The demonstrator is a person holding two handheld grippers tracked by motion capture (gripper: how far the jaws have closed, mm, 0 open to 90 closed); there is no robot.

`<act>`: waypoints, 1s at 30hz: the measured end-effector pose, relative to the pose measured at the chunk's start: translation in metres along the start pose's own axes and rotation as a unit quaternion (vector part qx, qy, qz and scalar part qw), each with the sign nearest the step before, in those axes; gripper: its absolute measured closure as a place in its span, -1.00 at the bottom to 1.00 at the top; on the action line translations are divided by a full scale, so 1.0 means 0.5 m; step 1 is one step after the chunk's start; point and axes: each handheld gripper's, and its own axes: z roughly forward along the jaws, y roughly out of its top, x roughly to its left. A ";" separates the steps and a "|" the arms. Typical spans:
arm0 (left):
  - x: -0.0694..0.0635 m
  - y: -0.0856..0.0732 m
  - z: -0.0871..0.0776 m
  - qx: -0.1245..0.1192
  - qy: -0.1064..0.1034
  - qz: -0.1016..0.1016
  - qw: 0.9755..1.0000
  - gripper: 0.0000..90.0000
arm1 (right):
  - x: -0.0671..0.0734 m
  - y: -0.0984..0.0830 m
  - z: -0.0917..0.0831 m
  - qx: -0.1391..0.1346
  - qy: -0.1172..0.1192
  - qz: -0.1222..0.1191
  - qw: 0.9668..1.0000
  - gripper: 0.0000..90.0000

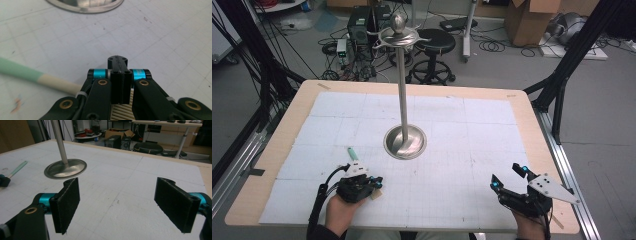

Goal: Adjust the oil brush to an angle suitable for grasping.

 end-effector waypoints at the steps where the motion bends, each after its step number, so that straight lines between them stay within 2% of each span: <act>1: 0.006 -0.004 -0.008 -0.002 0.001 -0.005 1.000 0.99 | 0.001 0.000 0.000 0.000 0.001 0.002 1.000 -0.57; 6: 0.028 -0.015 -0.040 0.003 0.009 -0.011 1.000 0.99 | 0.002 0.000 0.002 0.002 0.000 -0.001 1.000 -0.57; 12: 0.043 -0.025 -0.060 0.013 0.021 -0.012 1.000 0.99 | 0.002 0.000 0.002 0.002 -0.002 0.000 1.000 -0.57; 16: 0.054 -0.029 -0.077 0.023 0.037 -0.003 0.999 0.99 | 0.002 0.000 0.002 0.002 -0.002 -0.001 1.000 -0.57; 17: 0.062 -0.032 -0.087 0.023 0.044 -0.007 0.999 0.99 | 0.002 0.000 0.002 0.002 -0.002 -0.001 1.000 -0.57; 21: 0.078 -0.037 -0.104 0.026 0.052 -0.012 0.998 0.99 | 0.001 0.000 0.001 0.002 -0.002 -0.001 1.000 -0.57; 22: 0.083 -0.038 -0.109 0.028 0.061 -0.014 0.998 0.99 | 0.001 0.000 0.002 0.002 -0.002 -0.001 1.000 -0.57; 23: 0.088 -0.040 -0.113 0.042 0.080 -0.009 0.996 0.99 | 0.002 0.000 0.002 0.002 -0.003 -0.001 1.000 -0.57; 24: 0.107 -0.053 -0.124 0.043 0.085 -0.019 0.995 0.99 | 0.002 0.000 0.002 0.002 -0.003 -0.001 1.000 -0.57; 25: 0.118 -0.057 -0.131 0.039 0.079 -0.039 0.995 0.99 | 0.002 0.000 0.002 0.002 -0.002 -0.001 1.000 -0.57; 26: 0.126 -0.059 -0.138 0.035 0.090 -0.043 0.994 0.99 | 0.002 0.000 0.002 0.003 -0.002 0.000 1.000 -0.57; 27: 0.126 -0.059 -0.138 0.035 0.090 -0.043 0.994 0.99 | 0.002 0.000 0.002 0.003 -0.002 -0.001 1.000 -0.57; 28: 0.141 -0.061 -0.153 0.016 0.096 -0.057 0.994 0.99 | 0.002 0.000 0.003 0.003 -0.003 0.000 1.000 -0.57; 29: 0.141 -0.061 -0.153 0.016 0.096 -0.057 0.994 0.99 | 0.002 0.000 0.003 0.003 -0.002 -0.002 1.000 -0.57; 30: 0.156 -0.059 -0.162 0.006 0.103 -0.060 0.993 0.99 | 0.003 0.000 0.004 0.004 -0.002 -0.002 1.000 -0.57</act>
